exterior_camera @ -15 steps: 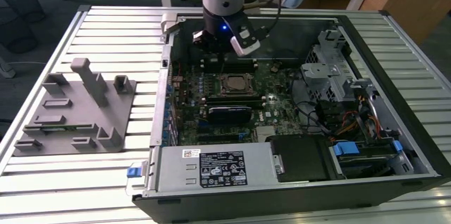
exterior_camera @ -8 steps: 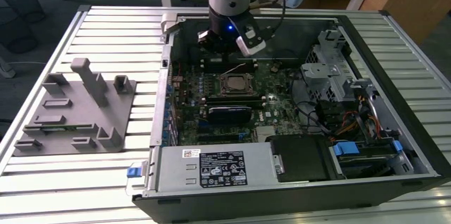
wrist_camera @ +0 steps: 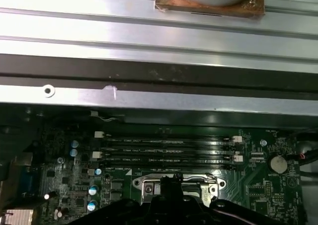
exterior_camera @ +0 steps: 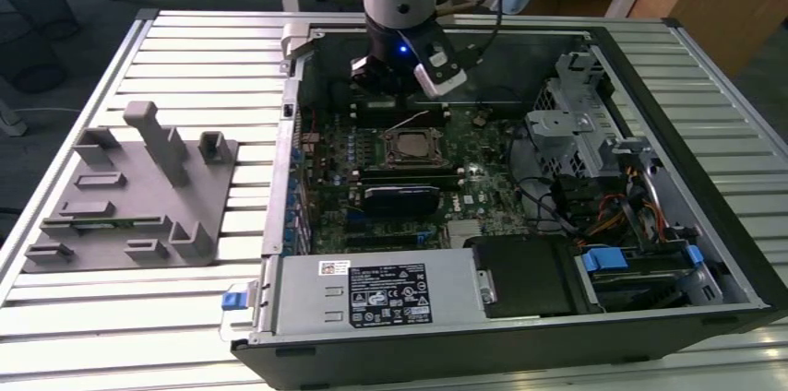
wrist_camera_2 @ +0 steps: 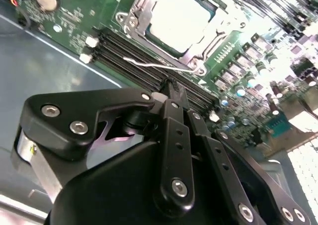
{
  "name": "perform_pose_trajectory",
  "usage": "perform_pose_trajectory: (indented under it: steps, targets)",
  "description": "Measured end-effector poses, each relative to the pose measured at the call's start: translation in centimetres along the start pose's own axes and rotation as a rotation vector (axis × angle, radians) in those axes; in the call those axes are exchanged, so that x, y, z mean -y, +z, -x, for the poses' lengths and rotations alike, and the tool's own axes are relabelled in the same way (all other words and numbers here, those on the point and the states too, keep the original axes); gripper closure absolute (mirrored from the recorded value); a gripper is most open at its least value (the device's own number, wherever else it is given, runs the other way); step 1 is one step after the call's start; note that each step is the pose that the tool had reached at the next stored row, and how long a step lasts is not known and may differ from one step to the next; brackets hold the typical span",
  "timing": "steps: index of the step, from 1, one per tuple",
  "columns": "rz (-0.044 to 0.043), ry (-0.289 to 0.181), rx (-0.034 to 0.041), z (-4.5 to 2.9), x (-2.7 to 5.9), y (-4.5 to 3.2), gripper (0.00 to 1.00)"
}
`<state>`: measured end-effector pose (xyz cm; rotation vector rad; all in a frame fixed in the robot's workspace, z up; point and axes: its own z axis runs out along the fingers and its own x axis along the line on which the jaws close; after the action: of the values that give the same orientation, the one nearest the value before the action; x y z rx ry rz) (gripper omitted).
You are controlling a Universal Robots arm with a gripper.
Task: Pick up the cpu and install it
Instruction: 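Install the first cpu locking lever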
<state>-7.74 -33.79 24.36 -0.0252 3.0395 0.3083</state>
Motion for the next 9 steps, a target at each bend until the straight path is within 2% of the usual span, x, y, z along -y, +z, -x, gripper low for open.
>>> perform_pose_trajectory:
  steps: [7, 9]
  targets:
    - [-0.0048, 0.055, 0.0157, -0.05, 0.18, 0.87, 0.89]
    - [-0.0058, 0.067, 0.0225, -0.06, 0.21, 1.03, 0.89]
